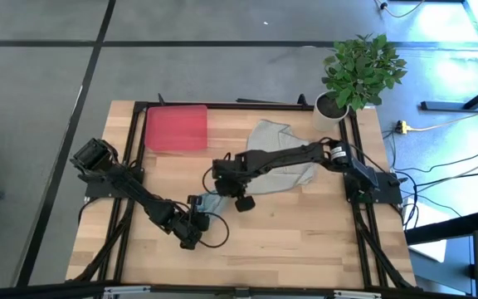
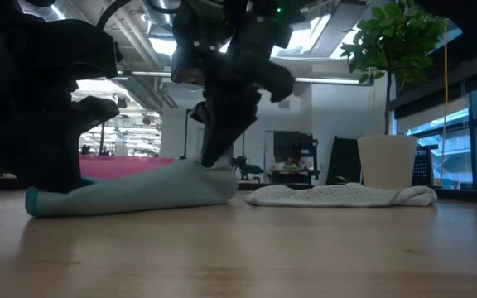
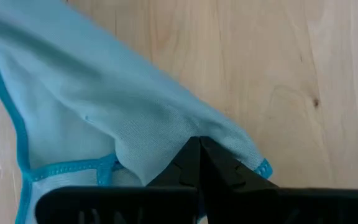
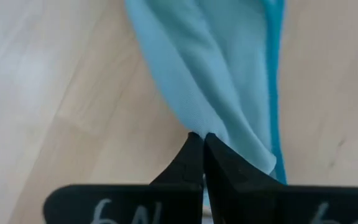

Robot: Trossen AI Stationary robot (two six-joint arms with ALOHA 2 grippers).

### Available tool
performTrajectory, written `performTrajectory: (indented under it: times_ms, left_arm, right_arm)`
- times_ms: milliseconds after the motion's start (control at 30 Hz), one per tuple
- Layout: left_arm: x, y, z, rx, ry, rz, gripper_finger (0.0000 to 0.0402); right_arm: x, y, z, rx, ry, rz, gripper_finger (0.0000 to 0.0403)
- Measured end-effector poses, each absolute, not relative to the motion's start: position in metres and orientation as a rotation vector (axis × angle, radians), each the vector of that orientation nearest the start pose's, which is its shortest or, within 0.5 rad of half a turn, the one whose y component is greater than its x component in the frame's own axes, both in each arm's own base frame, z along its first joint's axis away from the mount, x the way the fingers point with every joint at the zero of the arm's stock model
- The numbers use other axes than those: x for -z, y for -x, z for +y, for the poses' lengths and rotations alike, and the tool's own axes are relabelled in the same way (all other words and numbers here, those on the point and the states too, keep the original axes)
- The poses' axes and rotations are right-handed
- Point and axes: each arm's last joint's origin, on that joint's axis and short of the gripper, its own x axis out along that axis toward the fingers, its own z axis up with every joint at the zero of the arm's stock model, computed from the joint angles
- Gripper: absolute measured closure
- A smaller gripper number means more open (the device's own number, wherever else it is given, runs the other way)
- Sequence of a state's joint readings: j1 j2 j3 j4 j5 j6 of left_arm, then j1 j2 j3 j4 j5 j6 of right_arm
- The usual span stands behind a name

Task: Roll microfiber towels into tight, uniform cylinder then place into a basket
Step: Roll the blue towel

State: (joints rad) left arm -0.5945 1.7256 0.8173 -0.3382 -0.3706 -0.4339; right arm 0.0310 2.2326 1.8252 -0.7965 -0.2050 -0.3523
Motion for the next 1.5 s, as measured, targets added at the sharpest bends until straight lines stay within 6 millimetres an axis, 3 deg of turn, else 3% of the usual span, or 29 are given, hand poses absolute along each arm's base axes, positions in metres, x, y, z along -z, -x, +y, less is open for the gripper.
performTrajectory:
  times_ms: [500, 733, 1067, 1500]
  left_arm:
    - [-0.118, -0.246, -0.153, -0.054, -0.192, 1.098, 0.0401]
    - [-0.118, -0.246, -0.153, -0.050, -0.159, 1.102, 0.0401]
    - [-0.118, -0.242, -0.161, -0.038, -0.080, 1.113, 0.0401]
    - [-0.120, -0.231, -0.182, 0.114, -0.046, 1.154, 0.0401]
  right_arm:
    - [-0.177, -0.479, -0.010, -0.332, 0.163, 1.037, 0.0401]
    - [-0.169, -0.472, -0.011, -0.387, 0.103, 1.125, 0.0400]
    - [-0.164, -0.456, 0.042, -0.466, 0.078, 1.295, 0.0400]
    - [-0.165, -0.447, 0.107, -0.538, -0.046, 1.313, 0.0400]
